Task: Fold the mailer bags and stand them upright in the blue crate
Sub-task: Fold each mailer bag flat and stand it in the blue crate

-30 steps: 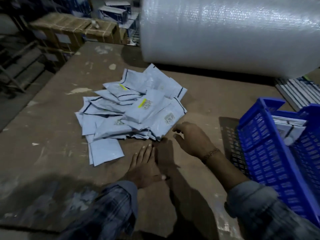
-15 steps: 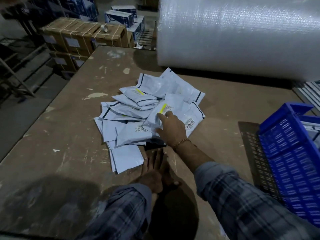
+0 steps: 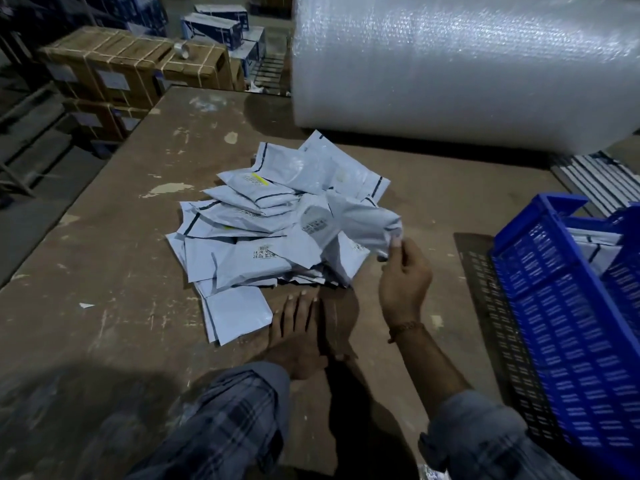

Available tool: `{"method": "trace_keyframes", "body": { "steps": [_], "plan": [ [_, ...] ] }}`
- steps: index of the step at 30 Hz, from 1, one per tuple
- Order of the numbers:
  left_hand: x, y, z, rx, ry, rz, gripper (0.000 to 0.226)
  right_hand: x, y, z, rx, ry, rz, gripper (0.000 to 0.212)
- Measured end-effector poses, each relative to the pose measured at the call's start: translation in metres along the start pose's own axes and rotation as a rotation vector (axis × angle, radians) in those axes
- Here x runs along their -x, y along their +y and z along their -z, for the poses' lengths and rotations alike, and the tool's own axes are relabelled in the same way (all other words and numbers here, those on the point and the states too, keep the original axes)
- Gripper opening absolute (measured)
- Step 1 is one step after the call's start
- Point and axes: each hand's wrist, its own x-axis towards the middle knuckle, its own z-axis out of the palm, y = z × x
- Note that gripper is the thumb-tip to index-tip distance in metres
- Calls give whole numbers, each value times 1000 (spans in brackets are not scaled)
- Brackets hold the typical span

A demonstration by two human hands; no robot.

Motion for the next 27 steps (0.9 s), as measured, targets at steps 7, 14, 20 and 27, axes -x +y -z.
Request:
{"method": "trace_keyframes", "body": {
  "steps": [7,14,20,27],
  "plan": [
    [5,5,15,63,-90,6,126,9,29,88,-420,321,-785,20],
    [8,6,9,128,-39,40,128,57,74,161,-274,100,-742,29],
    [5,-8,-11,91,154,-46,72,53,73,203,115,-392,-299,36],
    [6,-1,-11,478,251,66,60,57,95,197,446,-305,-214,50]
  ]
}}
